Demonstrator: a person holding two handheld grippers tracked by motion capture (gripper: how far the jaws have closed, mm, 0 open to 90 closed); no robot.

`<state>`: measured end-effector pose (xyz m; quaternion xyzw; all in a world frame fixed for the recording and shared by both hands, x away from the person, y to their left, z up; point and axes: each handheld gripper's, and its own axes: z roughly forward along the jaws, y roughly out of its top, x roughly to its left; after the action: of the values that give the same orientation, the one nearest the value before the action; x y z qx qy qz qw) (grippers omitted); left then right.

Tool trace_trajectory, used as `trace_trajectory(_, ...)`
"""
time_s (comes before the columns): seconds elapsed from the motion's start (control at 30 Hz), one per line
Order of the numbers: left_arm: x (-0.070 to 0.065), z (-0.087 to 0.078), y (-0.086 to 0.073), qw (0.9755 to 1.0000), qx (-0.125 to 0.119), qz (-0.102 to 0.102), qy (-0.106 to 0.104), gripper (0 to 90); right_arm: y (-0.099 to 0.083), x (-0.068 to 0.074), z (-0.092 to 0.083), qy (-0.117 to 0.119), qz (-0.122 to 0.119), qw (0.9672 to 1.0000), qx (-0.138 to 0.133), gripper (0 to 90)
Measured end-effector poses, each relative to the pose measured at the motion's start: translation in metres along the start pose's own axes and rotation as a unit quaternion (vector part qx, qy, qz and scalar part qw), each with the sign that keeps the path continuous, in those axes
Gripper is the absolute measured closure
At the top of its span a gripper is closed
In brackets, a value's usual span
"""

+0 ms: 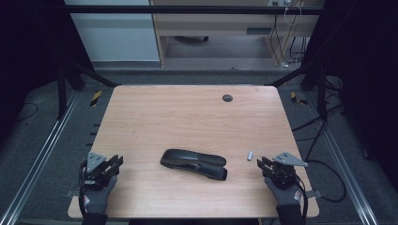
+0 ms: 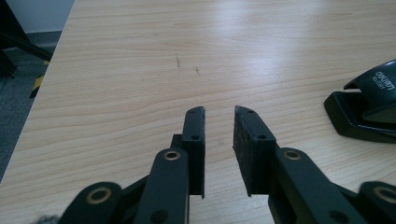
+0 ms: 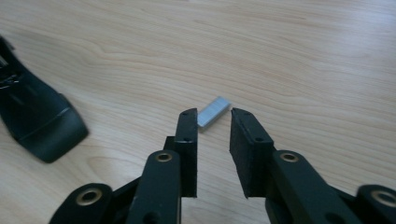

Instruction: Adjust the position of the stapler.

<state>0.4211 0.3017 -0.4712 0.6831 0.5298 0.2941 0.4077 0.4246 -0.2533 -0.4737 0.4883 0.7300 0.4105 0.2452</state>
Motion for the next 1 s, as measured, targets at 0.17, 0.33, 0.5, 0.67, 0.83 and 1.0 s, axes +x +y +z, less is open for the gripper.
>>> trace_trajectory(0.17, -0.006, 0.000, 0.001, 1.0000, 0.000, 0.006, -0.006, 77.9, 0.003, 0.012, 0.000, 0.022, -0.017, 0.9996, -0.003, 79.5)
trace_trajectory(0.33, -0.010, 0.001, 0.002, 0.9998, 0.006, 0.016, -0.014, 81.7, 0.004, 0.022, 0.000, 0.038, -0.026, 0.9990, -0.004, 85.9)
trace_trajectory(0.5, -0.014, -0.001, 0.003, 0.9997, 0.001, 0.015, -0.021, 88.8, 0.007, 0.035, 0.000, 0.066, -0.035, 0.9972, -0.009, 90.0)
trace_trajectory(0.67, -0.016, 0.001, 0.003, 0.9994, 0.006, 0.020, -0.026, 89.9, 0.008, 0.051, 0.005, 0.087, -0.050, 0.9949, 0.002, 90.0)
trace_trajectory(0.83, -0.018, 0.002, 0.004, 0.9993, 0.005, 0.023, -0.029, 90.0, 0.005, 0.061, 0.012, 0.106, -0.056, 0.9927, 0.016, 90.0)
trace_trajectory(1.0, -0.024, 0.004, 0.009, 0.9990, 0.003, 0.028, -0.036, 90.0, 0.003, 0.070, 0.016, 0.123, -0.056, 0.9907, 0.017, 90.0)
